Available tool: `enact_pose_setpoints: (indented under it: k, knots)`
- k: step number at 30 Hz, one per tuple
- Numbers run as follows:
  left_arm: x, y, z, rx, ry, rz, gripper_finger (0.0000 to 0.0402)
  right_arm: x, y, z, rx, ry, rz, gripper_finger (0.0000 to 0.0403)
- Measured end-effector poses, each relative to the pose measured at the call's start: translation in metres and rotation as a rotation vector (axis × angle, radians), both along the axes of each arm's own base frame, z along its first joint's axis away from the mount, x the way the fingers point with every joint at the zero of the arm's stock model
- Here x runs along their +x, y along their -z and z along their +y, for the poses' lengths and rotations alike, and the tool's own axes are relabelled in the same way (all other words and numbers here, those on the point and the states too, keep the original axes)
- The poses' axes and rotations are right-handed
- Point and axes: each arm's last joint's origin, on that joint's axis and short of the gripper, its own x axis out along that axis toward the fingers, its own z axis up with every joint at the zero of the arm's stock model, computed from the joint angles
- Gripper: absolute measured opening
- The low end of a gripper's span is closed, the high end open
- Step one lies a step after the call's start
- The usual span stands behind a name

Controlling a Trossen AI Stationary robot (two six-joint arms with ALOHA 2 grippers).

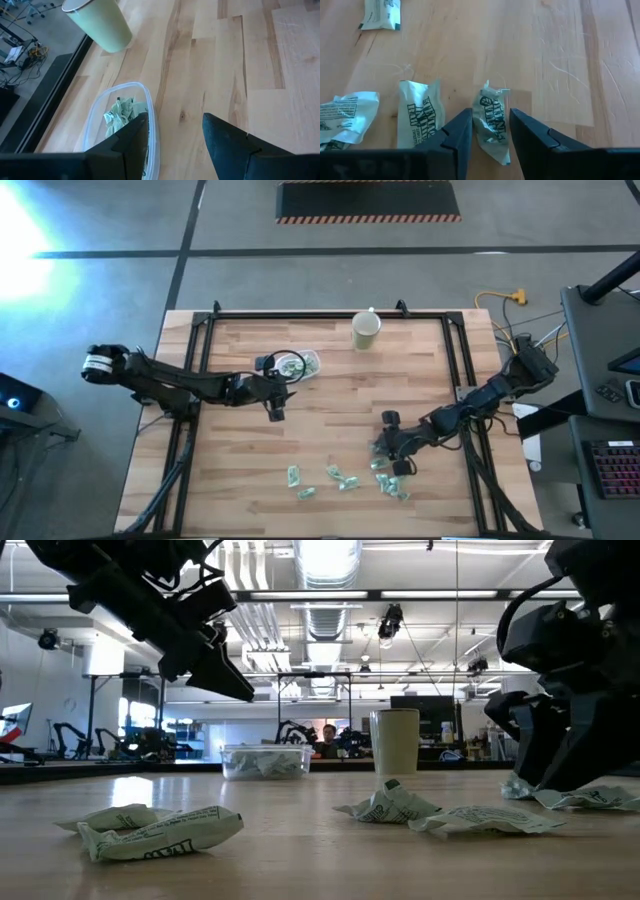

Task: Pick and place Stevia / Truvia into bins
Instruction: Put the stevia packet into the transparent container

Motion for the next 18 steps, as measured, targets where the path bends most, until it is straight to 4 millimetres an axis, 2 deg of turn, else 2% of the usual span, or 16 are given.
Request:
enact_pose_setpoints:
  k: [7,18]
  knots:
    - [0.0000,0.0000,0.0001,0.000,0.000,0.000,0.0171,-0.0004,0.0006,-0.0030,-0.050,0.026,0.001,0.0097]
    - [0.0002,-0.0004,0.0001,0.000,0.000,-0.002,0.0171,0.0031,-0.0026,-0.0022,-0.119,-0.040,-0.013,0.0015]
